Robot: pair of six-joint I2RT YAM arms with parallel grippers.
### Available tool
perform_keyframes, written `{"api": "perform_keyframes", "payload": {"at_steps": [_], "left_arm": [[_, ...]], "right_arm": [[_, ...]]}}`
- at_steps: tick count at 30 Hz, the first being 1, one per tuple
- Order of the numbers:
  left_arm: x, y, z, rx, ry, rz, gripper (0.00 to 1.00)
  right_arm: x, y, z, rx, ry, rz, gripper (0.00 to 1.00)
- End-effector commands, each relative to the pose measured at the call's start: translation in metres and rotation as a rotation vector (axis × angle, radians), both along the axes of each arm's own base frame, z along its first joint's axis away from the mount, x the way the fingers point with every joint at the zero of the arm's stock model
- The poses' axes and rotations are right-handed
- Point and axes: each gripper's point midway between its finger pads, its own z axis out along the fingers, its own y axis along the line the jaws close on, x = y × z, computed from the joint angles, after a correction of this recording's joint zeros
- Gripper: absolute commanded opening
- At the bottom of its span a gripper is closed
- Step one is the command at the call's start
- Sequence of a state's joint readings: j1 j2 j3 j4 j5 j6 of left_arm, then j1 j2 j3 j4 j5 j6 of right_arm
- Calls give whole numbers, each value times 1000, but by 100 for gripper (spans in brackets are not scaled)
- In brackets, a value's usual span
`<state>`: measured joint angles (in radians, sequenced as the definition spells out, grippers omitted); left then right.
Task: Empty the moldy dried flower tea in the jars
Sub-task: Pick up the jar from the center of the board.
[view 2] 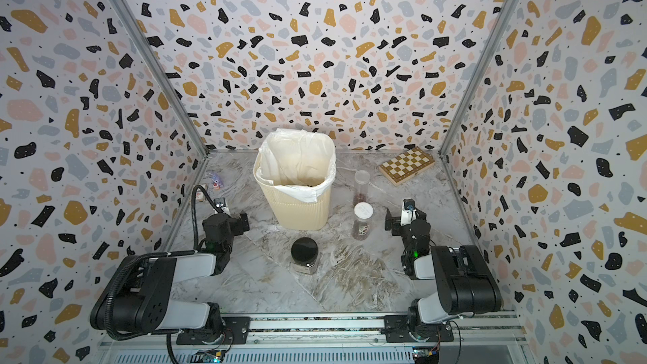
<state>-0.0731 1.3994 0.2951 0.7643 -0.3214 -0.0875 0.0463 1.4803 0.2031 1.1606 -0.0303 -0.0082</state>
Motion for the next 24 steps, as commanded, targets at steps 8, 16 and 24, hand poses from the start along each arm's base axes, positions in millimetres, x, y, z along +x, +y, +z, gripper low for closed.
{"api": "perform_keyframes", "payload": {"at_steps": [8,16,24], "left_arm": [[8,11,52,1,-42,51,99],[-3,-12,106,-104,2,-57,99],[-33,-44,124,-305,96,-169,99]], "right_arm": [[31,-43,46,179,38,-113,99],[50,-32,82,262,141,-57,97],[36,40,144,201,126,179,99]]}}
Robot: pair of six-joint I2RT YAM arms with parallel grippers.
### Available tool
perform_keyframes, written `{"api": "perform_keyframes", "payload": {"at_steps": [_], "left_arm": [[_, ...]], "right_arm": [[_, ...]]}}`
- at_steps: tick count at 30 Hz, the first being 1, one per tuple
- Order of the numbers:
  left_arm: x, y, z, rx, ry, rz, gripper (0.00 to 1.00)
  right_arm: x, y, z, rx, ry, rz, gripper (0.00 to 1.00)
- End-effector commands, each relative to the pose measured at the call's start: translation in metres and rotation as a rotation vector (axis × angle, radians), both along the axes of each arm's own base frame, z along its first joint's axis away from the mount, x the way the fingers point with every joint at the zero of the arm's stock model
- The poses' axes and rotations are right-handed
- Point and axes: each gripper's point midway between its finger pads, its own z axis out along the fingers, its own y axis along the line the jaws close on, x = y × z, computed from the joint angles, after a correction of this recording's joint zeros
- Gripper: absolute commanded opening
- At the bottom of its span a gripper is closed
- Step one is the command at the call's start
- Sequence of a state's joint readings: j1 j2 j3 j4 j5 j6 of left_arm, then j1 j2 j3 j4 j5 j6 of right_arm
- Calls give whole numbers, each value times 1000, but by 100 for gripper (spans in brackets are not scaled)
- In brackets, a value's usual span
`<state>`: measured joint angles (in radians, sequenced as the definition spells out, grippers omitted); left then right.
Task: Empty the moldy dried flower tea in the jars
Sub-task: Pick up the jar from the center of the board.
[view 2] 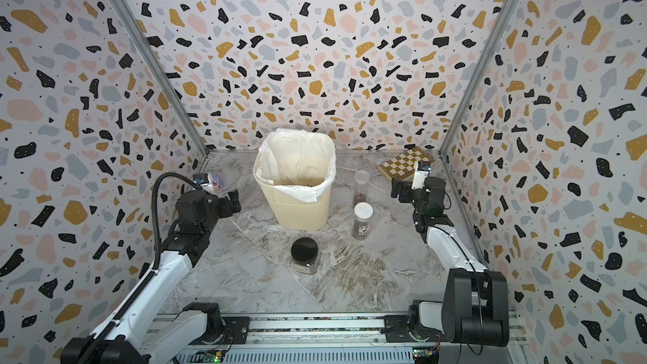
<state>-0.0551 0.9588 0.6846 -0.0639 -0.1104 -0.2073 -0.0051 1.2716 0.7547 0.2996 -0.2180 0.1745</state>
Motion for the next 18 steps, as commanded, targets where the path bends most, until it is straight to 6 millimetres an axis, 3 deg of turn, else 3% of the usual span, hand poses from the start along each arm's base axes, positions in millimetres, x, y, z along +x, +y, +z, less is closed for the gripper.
{"api": "perform_keyframes", "payload": {"at_steps": [1,5,9,13,18], "left_arm": [[-25,-18,-12,-129,126,-62,99],[-43,-35,-16,-238,170,-117,99],[-62,-48,-24,-315,229,-160,99],[-79,-56,-34,-396,250,-167,99],[-93,-61,-53,-465,283,-163,100]], "right_arm": [[-20,40,38,-30,-29,137,99],[-46,85,67,-98,-79,255,100],[-84,133,78,-125,-88,425,100],[-138,182,69,-142,-64,618,100],[-212,229,39,-137,-11,817,100]]}}
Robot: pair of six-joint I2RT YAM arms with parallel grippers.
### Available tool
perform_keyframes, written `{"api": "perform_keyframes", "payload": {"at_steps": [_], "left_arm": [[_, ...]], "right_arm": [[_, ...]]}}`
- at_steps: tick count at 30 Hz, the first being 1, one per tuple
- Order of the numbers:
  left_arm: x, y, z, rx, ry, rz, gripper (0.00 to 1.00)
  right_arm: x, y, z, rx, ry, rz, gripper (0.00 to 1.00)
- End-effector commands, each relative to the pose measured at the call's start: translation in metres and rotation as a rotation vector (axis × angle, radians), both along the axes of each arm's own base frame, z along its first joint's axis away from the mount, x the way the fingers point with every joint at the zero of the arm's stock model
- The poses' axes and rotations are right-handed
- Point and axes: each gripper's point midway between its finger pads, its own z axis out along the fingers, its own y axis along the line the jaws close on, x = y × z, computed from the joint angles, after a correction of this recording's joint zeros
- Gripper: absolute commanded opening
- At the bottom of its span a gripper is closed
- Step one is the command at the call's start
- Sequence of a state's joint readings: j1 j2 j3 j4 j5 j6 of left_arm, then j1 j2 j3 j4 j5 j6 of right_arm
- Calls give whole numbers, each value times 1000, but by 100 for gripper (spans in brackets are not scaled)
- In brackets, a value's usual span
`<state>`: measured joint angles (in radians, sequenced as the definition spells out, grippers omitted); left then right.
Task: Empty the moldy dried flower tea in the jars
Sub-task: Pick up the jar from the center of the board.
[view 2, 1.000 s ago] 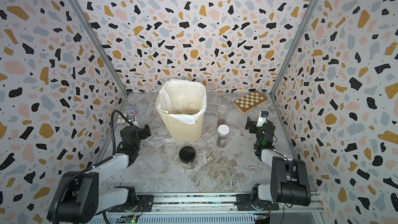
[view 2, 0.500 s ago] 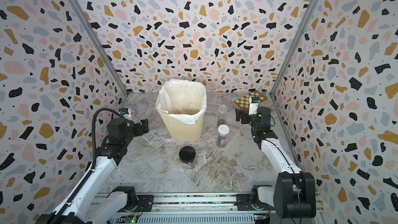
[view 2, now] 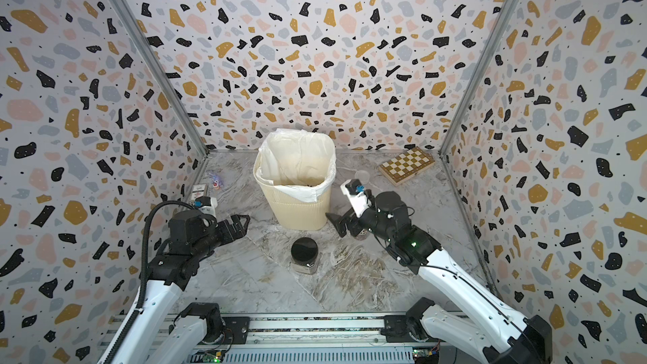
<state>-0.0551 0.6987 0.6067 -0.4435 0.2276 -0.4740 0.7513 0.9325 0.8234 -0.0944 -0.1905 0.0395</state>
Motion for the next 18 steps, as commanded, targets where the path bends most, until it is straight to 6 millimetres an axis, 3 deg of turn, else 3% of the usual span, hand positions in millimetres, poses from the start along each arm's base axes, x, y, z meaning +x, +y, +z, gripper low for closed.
{"api": "perform_keyframes", "payload": {"at_steps": [1,5,9,12,18], "left_arm": [[-12,-9,-14,-79,58,-13,100],[-19,-12,-18,-91,68,-24,100],[-23,-14,-22,-90,85,-35,99],[-23,-15,-22,-90,86,-40,99],[-23,-15,-25,-87,97,-41,99]], "right_arm": [[-40,13,-32,-54,81,72,100],[-78,39,-69,-121,124,133,100],[-95,59,-86,-143,139,165,100],[-95,69,-95,-145,148,160,99],[-77,78,-116,-205,166,80,99]]}}
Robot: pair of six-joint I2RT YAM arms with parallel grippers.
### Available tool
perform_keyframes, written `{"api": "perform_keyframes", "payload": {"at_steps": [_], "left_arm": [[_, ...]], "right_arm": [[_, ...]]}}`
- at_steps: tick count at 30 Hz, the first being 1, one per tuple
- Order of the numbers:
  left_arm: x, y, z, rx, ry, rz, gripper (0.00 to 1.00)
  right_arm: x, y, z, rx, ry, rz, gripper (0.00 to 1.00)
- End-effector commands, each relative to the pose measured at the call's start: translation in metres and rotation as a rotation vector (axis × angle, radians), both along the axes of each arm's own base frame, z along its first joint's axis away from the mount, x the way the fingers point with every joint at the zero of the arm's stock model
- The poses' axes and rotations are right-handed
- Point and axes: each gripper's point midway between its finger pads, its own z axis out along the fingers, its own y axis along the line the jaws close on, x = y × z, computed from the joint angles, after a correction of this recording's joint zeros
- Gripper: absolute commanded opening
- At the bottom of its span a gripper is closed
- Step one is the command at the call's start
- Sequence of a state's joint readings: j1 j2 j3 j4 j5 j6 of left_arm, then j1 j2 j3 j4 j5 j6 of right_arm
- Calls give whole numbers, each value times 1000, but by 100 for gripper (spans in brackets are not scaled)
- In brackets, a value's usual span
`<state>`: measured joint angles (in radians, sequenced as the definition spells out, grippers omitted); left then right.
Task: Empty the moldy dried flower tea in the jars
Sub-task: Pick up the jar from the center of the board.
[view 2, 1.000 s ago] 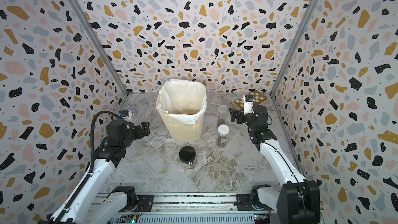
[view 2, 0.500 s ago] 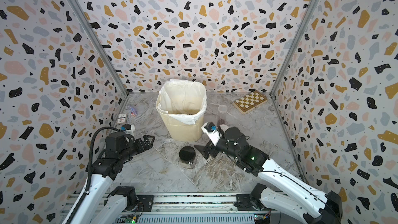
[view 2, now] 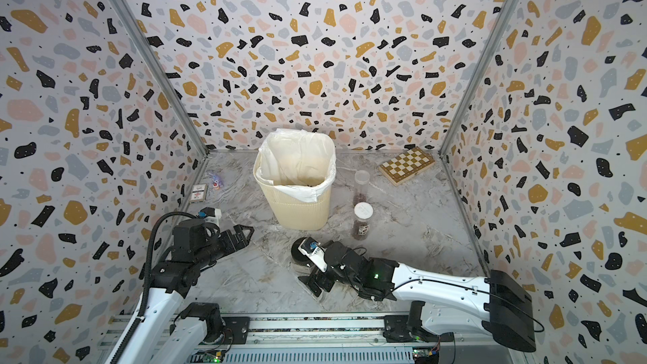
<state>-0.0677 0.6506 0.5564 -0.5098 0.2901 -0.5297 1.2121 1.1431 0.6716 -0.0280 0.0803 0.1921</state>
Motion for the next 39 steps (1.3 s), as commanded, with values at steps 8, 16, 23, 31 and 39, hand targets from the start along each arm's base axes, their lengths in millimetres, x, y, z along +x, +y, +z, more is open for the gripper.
{"api": "perform_keyframes", "payload": {"at_steps": [8,16,23,31,39], "left_arm": [[-1,-4,-5,-20,15,-9,99],[1,-5,-9,-22,25,-14,99],[1,-6,-11,-23,29,-16,99],[0,-5,-12,-22,31,-14,98],[1,-7,-14,-32,35,-21,98]], "right_arm": [[36,7,0,42,49,-124,99],[40,26,-8,34,60,-52,99],[55,37,-11,39,41,-61,100],[71,43,-12,43,48,-68,94],[66,46,-15,42,66,-36,84]]}}
